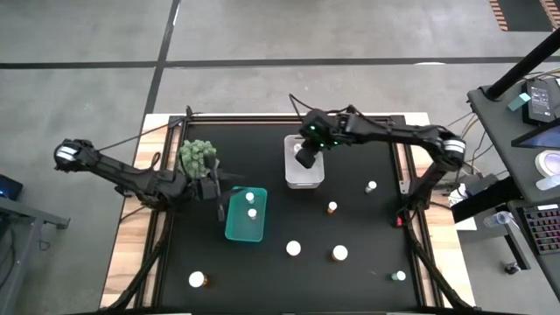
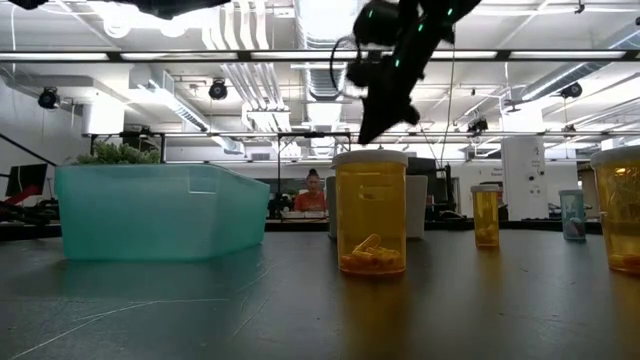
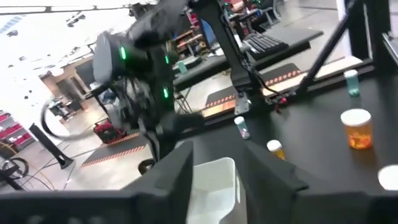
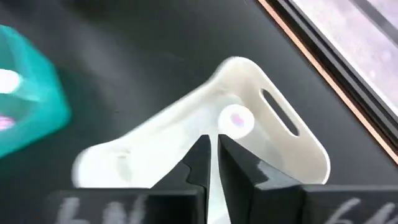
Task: Pick and place medicine bottles into bin by pill shape (circle, oval)
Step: Put the top right blue pill bottle into the white bin
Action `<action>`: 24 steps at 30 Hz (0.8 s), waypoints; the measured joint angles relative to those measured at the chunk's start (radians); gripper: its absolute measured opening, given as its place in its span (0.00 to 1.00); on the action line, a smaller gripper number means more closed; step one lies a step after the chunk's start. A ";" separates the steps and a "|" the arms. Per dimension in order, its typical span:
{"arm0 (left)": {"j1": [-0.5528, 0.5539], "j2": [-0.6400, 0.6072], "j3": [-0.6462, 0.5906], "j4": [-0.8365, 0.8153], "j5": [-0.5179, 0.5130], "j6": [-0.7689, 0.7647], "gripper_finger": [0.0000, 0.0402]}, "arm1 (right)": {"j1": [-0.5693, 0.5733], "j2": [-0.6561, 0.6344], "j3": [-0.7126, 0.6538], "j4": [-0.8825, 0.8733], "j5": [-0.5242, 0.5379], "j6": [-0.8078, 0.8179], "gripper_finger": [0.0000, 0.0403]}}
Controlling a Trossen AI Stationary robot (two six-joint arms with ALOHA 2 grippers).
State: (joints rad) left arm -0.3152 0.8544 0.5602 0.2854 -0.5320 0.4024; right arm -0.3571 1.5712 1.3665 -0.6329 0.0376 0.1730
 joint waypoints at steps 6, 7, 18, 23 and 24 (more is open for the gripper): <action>0.008 -0.031 0.000 -0.004 0.000 0.001 0.05 | -0.069 0.113 0.001 0.003 0.000 -0.033 0.02; 0.008 -0.035 0.000 -0.005 0.000 0.001 0.03 | -0.076 0.128 0.001 0.003 0.001 -0.035 0.02; 0.008 -0.033 -0.004 -0.006 0.000 0.031 0.03 | -0.082 0.199 0.001 0.042 0.000 -0.028 0.02; 0.008 -0.033 -0.004 -0.005 0.000 0.032 0.03 | -0.082 0.216 0.001 0.072 0.003 -0.027 0.02; 0.008 -0.033 -0.004 -0.004 0.000 0.032 0.03 | -0.082 0.217 0.001 0.077 0.003 -0.027 0.02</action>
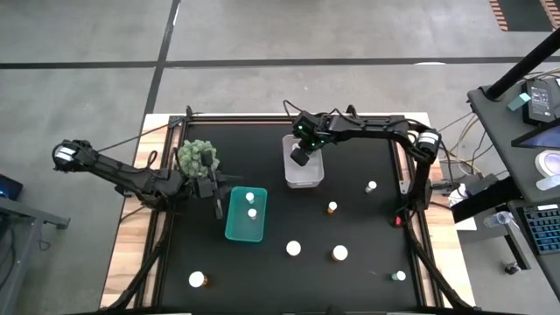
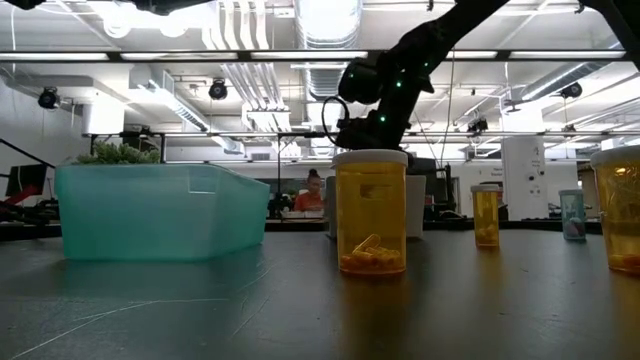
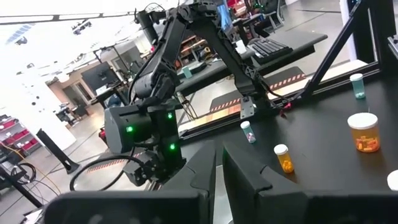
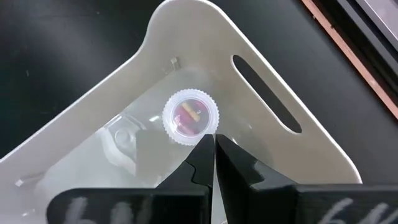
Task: Pick and place medicine bottles into bin by pill shape (circle, oval)
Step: Put the top right blue pill bottle into the white bin
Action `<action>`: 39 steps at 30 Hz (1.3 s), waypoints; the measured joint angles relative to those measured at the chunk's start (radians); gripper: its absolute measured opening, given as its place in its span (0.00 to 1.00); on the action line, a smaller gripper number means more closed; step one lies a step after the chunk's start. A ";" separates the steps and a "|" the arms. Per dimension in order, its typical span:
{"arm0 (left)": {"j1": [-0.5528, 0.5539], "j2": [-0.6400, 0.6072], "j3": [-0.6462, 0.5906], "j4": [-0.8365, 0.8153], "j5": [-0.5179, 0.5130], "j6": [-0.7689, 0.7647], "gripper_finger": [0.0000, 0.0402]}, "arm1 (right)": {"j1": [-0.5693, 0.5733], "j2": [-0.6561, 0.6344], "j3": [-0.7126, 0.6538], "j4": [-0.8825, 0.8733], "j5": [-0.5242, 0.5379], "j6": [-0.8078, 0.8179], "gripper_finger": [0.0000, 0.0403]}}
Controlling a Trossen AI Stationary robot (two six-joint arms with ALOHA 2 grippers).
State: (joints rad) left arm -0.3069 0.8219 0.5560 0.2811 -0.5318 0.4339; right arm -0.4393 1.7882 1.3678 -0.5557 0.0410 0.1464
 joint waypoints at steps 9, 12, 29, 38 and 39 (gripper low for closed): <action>0.000 0.002 0.000 0.000 0.000 0.002 0.03 | 0.003 -0.004 0.000 0.019 -0.004 0.013 0.02; 0.000 0.004 0.000 0.001 0.000 0.002 0.03 | 0.008 -0.004 0.000 0.019 -0.005 0.012 0.02; -0.035 0.213 0.004 0.083 0.059 -0.482 0.03 | 0.176 -0.215 -0.047 0.053 0.065 -0.104 0.02; -0.038 0.359 0.042 0.234 0.058 -0.687 0.03 | 0.289 -0.288 -0.064 0.157 0.068 -0.223 0.02; -0.043 0.370 0.053 0.248 0.058 -0.708 0.03 | 0.303 -0.295 -0.064 0.164 0.068 -0.230 0.02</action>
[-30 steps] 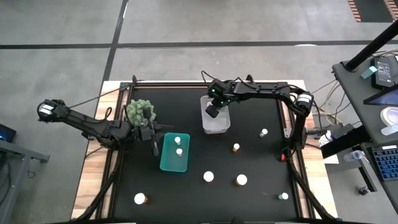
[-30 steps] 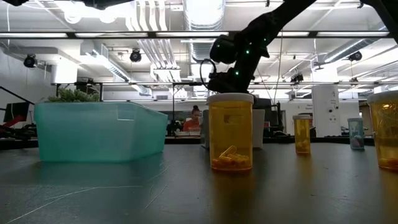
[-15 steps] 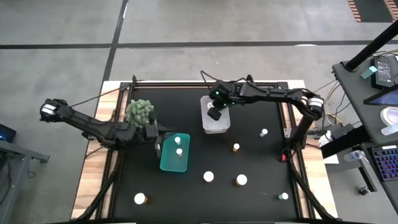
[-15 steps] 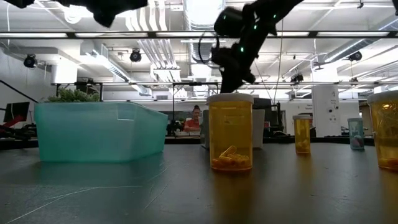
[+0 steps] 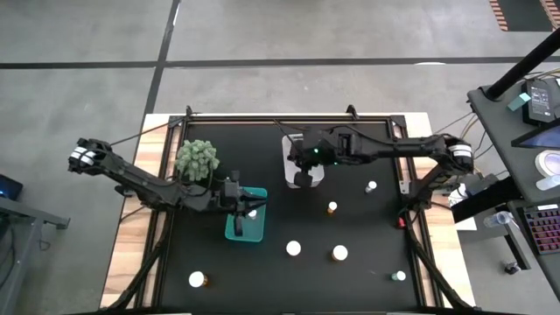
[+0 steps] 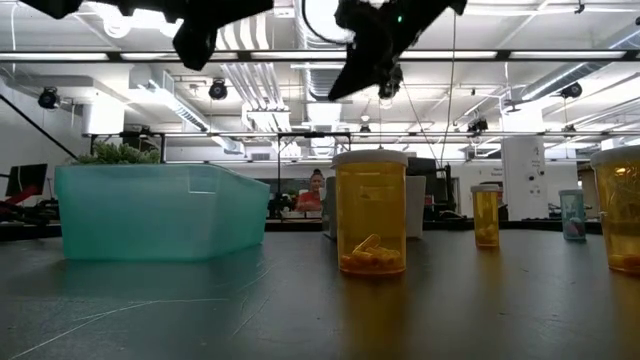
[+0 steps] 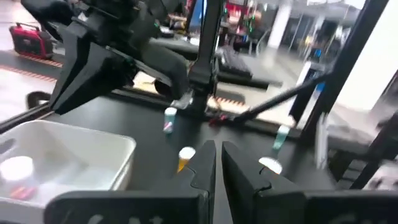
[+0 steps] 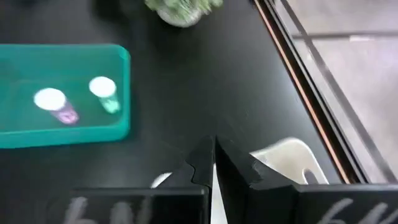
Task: Pick and place medicine bottles into bin by pill shape (circle, oval)
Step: Put the top right blue pill bottle into the white bin
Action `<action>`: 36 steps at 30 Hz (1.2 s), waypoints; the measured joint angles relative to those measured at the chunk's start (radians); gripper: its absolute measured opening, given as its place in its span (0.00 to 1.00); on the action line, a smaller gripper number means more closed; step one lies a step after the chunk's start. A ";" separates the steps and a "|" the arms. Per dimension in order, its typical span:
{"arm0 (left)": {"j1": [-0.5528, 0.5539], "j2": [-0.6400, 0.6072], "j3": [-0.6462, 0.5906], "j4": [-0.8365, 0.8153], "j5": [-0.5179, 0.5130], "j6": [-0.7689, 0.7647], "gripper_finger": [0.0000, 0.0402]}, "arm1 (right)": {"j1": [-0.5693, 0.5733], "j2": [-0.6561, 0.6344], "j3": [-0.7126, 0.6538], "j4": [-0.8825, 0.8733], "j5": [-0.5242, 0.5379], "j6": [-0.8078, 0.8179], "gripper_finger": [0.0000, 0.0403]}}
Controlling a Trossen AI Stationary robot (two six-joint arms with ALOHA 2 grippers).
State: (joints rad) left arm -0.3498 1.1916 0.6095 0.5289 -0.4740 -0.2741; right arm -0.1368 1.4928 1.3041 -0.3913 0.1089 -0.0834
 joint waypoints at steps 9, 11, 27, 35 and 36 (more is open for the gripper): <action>-0.016 0.023 0.026 -0.014 -0.003 0.027 0.03 | 0.139 -0.086 -0.030 -0.016 -0.003 -0.040 0.02; -0.016 0.014 0.025 -0.049 -0.003 0.033 0.03 | 0.156 -0.104 -0.046 -0.015 -0.003 -0.046 0.02; -0.010 -0.035 0.024 -0.230 -0.003 0.226 0.03 | 0.174 -0.323 -0.076 -0.376 0.096 0.292 0.02; 0.005 -0.068 0.024 -0.234 -0.005 0.375 0.03 | 0.169 -0.387 -0.076 -0.630 0.312 0.509 0.02; 0.010 -0.074 0.024 -0.233 -0.006 0.386 0.03 | 0.169 -0.391 -0.077 -0.640 0.312 0.525 0.02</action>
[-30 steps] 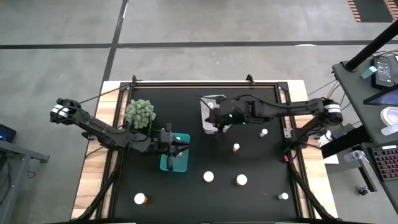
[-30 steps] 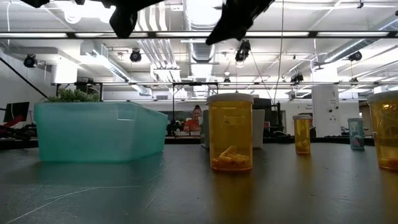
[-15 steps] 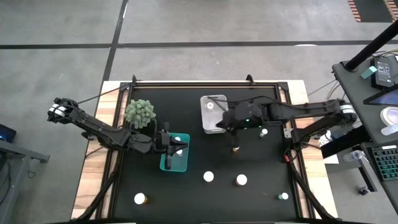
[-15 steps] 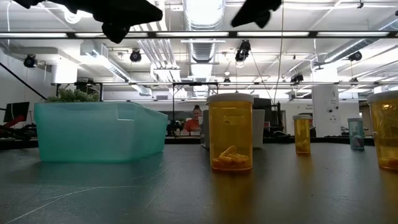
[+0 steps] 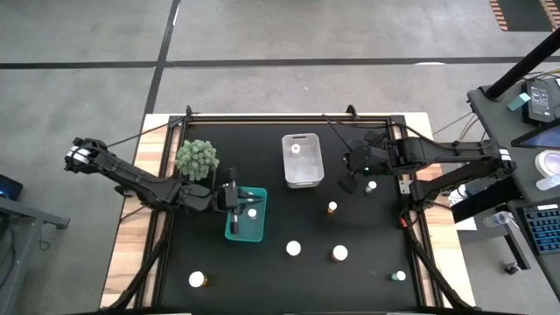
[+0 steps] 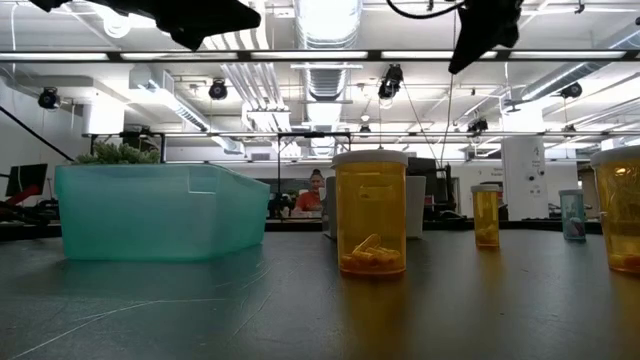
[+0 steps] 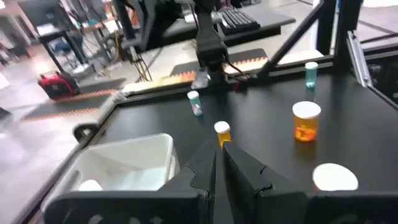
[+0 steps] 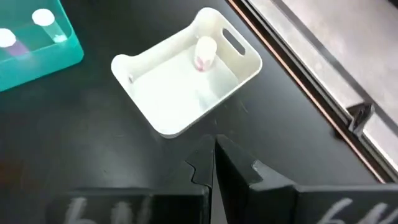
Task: Pick and place medicine bottles into bin by pill shape (circle, oval)
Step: Put the top right blue pill bottle into the white bin
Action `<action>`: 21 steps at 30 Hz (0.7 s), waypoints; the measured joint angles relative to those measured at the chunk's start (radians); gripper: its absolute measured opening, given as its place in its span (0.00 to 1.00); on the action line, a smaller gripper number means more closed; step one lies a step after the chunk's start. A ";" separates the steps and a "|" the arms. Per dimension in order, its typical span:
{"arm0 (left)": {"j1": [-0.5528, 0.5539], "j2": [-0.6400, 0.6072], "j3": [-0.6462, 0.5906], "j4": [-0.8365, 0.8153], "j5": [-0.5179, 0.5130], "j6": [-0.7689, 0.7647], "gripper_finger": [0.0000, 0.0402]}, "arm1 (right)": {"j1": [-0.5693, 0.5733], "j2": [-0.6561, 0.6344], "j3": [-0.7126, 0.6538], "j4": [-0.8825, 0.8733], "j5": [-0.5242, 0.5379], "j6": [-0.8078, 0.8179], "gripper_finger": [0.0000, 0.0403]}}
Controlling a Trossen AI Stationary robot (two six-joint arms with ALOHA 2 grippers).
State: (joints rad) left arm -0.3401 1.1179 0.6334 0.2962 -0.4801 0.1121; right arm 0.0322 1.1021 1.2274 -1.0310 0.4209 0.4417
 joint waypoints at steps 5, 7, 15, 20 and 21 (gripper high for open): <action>0.018 -0.018 0.000 -0.001 0.000 0.048 0.03 | 0.000 -0.001 -0.007 -0.012 0.000 0.039 0.02; 0.025 -0.019 0.000 0.000 0.000 0.061 0.03 | 0.000 0.007 -0.012 -0.011 0.000 0.051 0.02; 0.054 -0.013 0.000 0.001 0.000 0.079 0.03 | 0.000 0.012 -0.074 -0.014 0.000 0.149 0.02; 0.068 -0.021 0.002 0.037 0.000 0.152 0.03 | -0.004 0.012 -0.089 -0.052 -0.016 0.318 0.03; 0.072 -0.025 0.002 0.043 0.000 0.163 0.03 | -0.006 0.012 -0.089 -0.067 -0.039 0.341 0.03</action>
State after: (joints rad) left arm -0.2678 1.0930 0.6350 0.3395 -0.4803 0.2750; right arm 0.0258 1.1145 1.1383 -1.0979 0.3823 0.7830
